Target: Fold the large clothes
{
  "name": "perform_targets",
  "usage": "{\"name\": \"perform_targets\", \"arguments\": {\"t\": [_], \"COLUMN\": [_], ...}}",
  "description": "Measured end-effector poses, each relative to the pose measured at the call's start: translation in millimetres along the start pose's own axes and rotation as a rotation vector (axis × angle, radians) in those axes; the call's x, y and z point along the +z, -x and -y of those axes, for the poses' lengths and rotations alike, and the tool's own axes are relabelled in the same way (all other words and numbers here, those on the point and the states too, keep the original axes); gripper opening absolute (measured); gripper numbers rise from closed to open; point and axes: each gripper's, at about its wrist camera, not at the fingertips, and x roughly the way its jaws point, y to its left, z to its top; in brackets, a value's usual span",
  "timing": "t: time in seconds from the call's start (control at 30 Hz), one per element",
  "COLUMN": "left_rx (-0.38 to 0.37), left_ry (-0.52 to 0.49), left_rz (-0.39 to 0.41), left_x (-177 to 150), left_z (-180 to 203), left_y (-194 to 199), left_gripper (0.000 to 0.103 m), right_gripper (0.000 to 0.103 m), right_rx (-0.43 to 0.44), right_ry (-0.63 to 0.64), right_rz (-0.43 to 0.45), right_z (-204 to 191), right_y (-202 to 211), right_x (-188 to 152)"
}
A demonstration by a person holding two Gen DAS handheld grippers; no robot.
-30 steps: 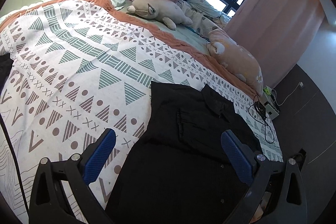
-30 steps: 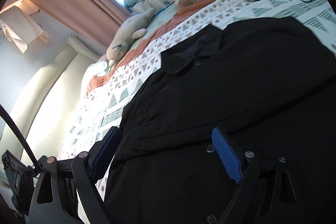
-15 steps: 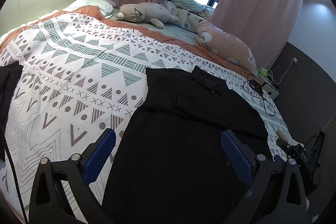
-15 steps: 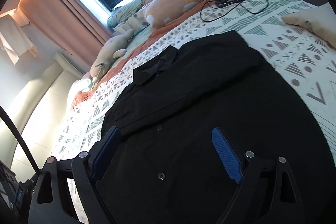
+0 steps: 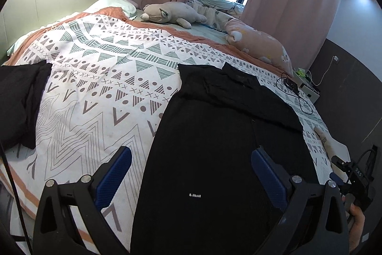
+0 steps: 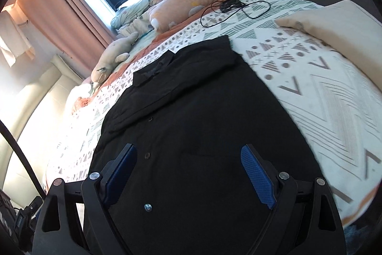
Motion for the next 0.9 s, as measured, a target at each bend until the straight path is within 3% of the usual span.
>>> {"name": "perform_targets", "arguments": {"t": [0.3,0.6,0.9], "left_rx": [0.0,-0.027,-0.033], "left_ry": [0.003,0.07,0.091], "left_rz": [-0.003,-0.021,-0.077], "left_x": [-42.5,-80.8,-107.2], "left_z": [-20.8,-55.6,-73.3], "left_y": [48.6,66.0,55.4], "left_gripper": [0.103,0.102,0.084], "right_gripper": [0.088,0.088,0.088], "right_rx": [-0.043,-0.138,-0.196], "right_ry": [0.025,0.092,0.162], "right_rz": [0.017,0.02,-0.003], "right_z": [41.4,61.0,63.2], "right_y": [90.2,154.7,172.0], "right_x": [-15.7,-41.1,-64.6]}}
